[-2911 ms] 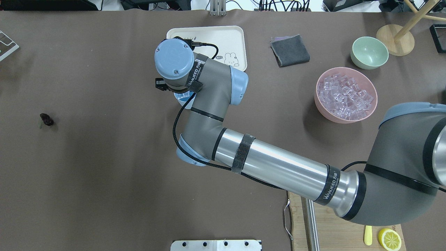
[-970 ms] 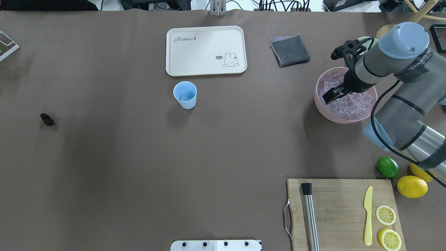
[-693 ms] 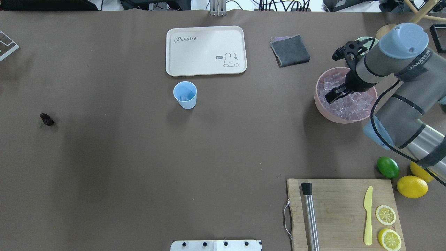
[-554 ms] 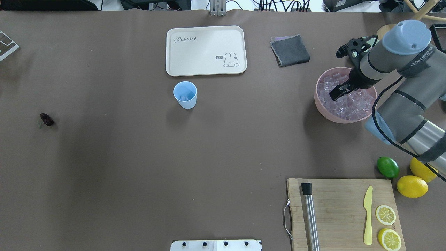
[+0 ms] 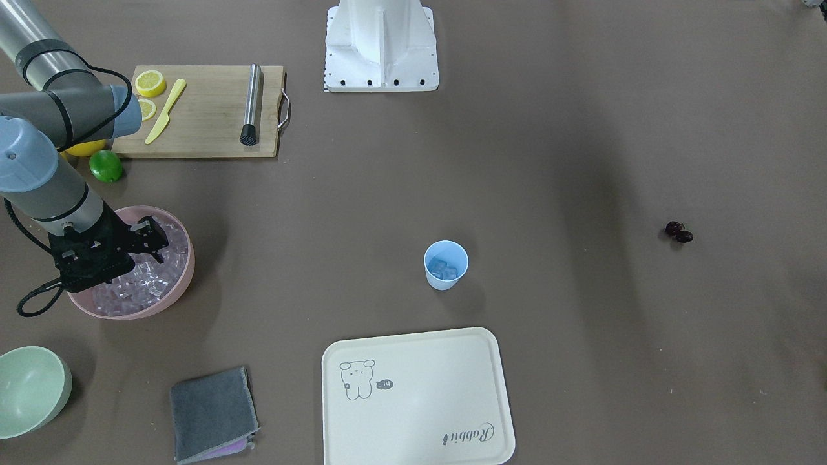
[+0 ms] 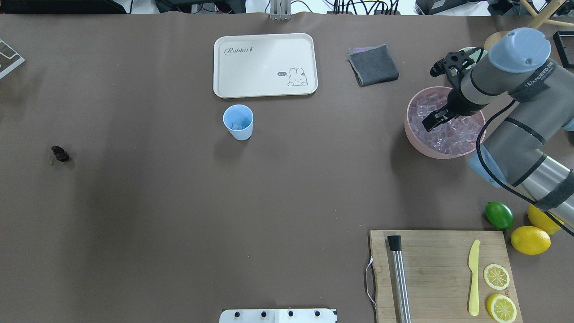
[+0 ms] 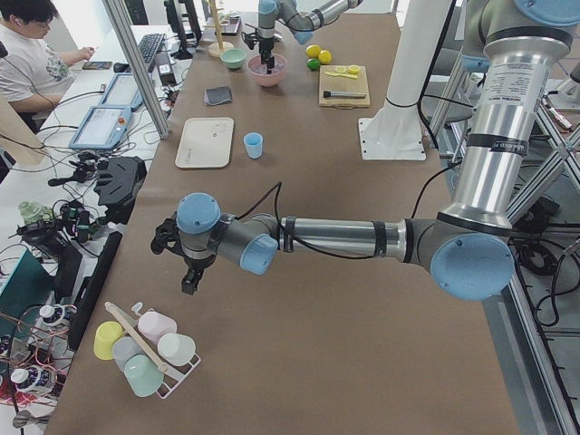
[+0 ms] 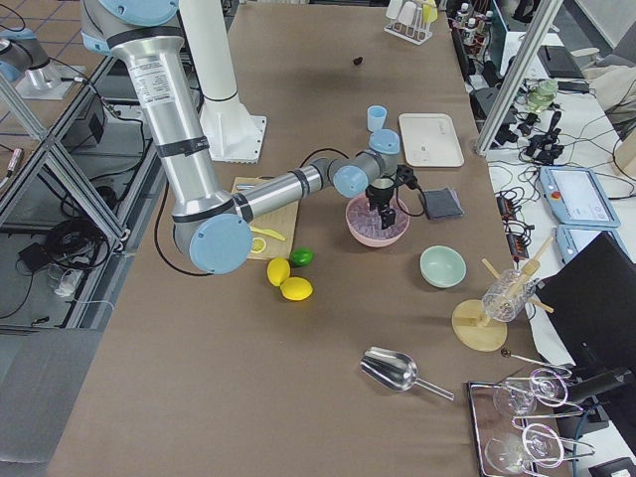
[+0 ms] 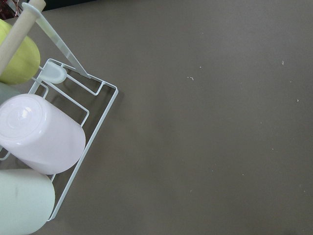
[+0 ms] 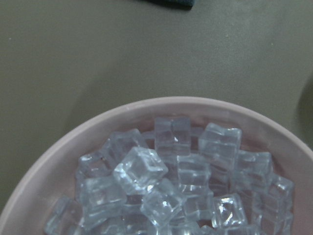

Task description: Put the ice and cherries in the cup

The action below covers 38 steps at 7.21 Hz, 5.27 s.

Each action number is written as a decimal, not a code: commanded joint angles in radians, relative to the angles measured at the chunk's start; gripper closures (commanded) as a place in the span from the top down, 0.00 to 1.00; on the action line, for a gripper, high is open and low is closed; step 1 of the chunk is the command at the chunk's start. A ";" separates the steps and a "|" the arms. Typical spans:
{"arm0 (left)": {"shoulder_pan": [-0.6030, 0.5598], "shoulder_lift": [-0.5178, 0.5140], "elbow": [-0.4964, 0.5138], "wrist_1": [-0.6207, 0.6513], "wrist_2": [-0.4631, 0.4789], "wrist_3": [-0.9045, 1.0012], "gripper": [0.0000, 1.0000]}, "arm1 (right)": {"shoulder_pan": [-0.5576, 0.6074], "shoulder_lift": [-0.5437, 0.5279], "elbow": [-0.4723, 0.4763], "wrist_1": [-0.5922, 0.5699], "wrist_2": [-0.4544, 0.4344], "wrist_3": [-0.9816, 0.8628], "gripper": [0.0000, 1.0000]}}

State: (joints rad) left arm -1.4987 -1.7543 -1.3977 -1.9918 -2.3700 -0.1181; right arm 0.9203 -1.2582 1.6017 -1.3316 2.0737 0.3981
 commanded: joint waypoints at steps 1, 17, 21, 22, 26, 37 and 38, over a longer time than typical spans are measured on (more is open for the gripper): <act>0.000 -0.001 0.000 -0.001 0.000 0.000 0.98 | -0.014 0.000 -0.005 0.000 -0.001 0.007 0.73; 0.000 -0.007 0.023 -0.002 0.000 0.000 0.98 | -0.150 0.537 -0.109 -0.296 -0.053 0.444 0.00; 0.003 -0.028 0.037 -0.002 0.000 0.002 0.98 | -0.304 0.793 -0.411 -0.134 -0.244 0.714 0.00; 0.005 -0.028 0.040 -0.002 0.000 0.000 0.98 | -0.313 0.812 -0.420 -0.132 -0.247 0.714 0.00; 0.005 -0.028 0.039 -0.002 0.000 0.000 0.98 | -0.350 0.827 -0.472 -0.046 -0.322 0.722 0.00; 0.053 -0.014 0.048 -0.154 0.043 0.005 0.98 | -0.306 0.641 -0.246 -0.009 -0.283 0.705 0.79; 0.067 -0.019 0.040 -0.145 0.040 -0.005 0.98 | -0.229 0.487 -0.076 -0.009 -0.153 0.653 0.79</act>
State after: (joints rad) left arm -1.4520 -1.7715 -1.3549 -2.1374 -2.3290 -0.1159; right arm 0.6140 -0.6053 1.3398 -1.3384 1.7905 1.0958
